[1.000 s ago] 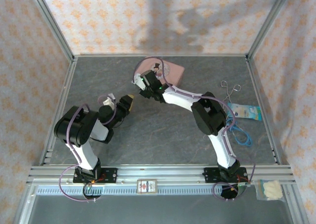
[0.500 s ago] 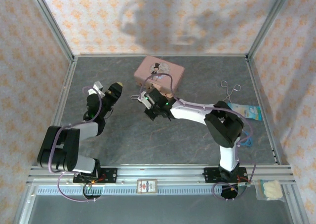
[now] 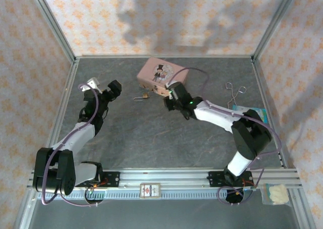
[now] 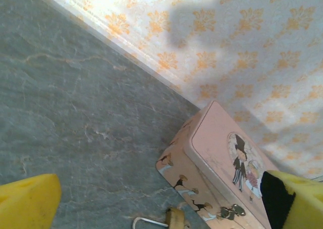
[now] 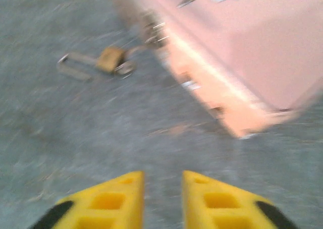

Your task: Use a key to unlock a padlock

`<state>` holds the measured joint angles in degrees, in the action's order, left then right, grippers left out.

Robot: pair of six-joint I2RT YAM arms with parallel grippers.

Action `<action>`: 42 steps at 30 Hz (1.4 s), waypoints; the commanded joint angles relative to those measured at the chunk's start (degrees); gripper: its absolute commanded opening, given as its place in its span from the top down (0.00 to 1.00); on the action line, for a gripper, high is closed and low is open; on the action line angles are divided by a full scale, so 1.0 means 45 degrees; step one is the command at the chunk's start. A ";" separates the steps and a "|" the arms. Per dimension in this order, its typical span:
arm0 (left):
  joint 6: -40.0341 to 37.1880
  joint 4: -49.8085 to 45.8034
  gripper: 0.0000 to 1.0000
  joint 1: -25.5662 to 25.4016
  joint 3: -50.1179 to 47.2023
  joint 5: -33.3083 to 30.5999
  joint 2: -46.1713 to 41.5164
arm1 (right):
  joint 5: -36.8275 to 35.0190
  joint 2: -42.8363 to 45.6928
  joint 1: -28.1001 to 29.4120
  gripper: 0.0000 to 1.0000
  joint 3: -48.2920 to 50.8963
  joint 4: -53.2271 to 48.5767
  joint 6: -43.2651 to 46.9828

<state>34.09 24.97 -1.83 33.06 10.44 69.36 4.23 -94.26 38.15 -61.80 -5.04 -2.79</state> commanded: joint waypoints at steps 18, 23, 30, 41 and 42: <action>-0.4233 -0.5223 0.30 -0.2907 0.5930 0.0609 0.6492 | -0.1184 0.1285 -0.5241 0.00 0.2010 0.2032 -0.2438; -0.4296 -0.6480 0.34 -0.3494 0.7516 -0.0120 0.8294 | -0.0786 0.1657 -0.6073 0.00 0.2718 0.2471 -0.2890; -0.4265 -0.6858 0.42 -0.4035 0.8533 -0.0689 0.9740 | -0.0719 0.1982 -0.6212 0.00 0.3011 0.2652 -0.2839; -0.3849 -0.6877 0.64 -0.4141 0.9121 -0.1355 1.0985 | -0.0742 0.2278 -0.6212 0.00 0.3222 0.2661 -0.2603; -0.3797 -0.6848 0.66 -0.4145 0.8931 -0.1343 1.0921 | -0.0792 0.2301 -0.6222 0.00 0.3259 0.2653 -0.2566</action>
<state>16.58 -3.64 -20.32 73.58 6.24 117.38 1.48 -85.86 10.11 -48.05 5.69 -14.96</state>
